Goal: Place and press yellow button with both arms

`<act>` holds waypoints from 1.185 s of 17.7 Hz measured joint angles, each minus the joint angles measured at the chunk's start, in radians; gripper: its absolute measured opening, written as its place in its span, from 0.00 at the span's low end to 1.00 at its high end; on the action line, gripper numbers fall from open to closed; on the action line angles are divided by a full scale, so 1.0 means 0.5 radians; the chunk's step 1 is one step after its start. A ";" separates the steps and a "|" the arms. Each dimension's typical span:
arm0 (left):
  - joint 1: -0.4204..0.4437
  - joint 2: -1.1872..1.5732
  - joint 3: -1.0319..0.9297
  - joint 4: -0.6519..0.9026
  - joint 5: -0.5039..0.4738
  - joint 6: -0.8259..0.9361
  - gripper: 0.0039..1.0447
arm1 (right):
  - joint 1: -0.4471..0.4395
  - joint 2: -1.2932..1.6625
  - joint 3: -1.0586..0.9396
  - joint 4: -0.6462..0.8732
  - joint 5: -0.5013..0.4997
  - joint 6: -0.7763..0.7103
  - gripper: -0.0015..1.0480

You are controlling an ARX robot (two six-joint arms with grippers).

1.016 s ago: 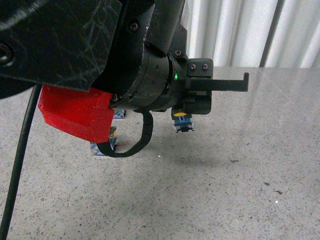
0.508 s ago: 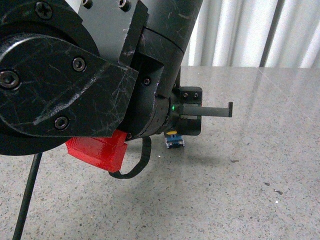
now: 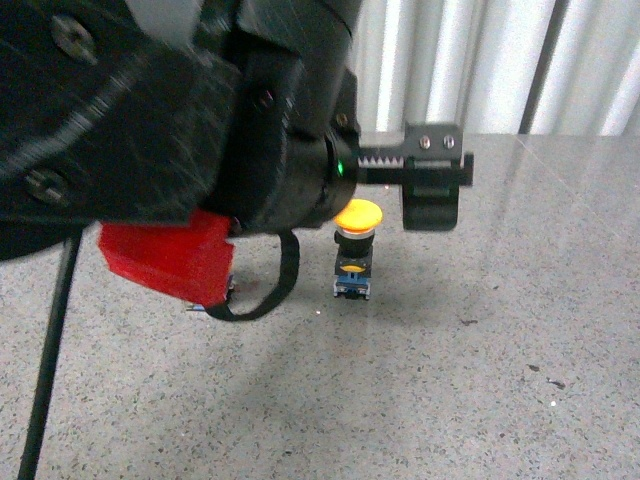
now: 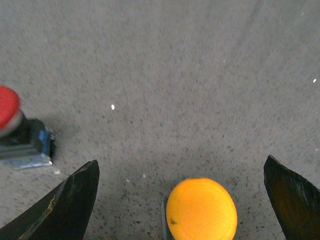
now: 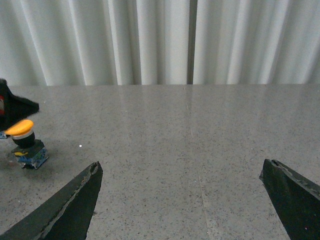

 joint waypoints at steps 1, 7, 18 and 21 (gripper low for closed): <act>0.024 -0.092 -0.027 0.034 -0.002 0.026 0.94 | 0.000 0.000 0.000 0.000 -0.001 0.000 0.94; 0.295 -0.970 -0.520 0.127 -0.059 0.307 0.94 | 0.000 0.000 0.000 0.000 -0.001 0.000 0.94; 0.973 -2.614 -1.718 -0.033 0.330 0.484 0.02 | 0.000 0.000 0.000 -0.001 -0.001 0.000 0.94; 1.166 -2.770 -1.813 -0.070 0.549 0.489 0.01 | 0.000 0.000 0.000 -0.002 -0.001 0.000 0.94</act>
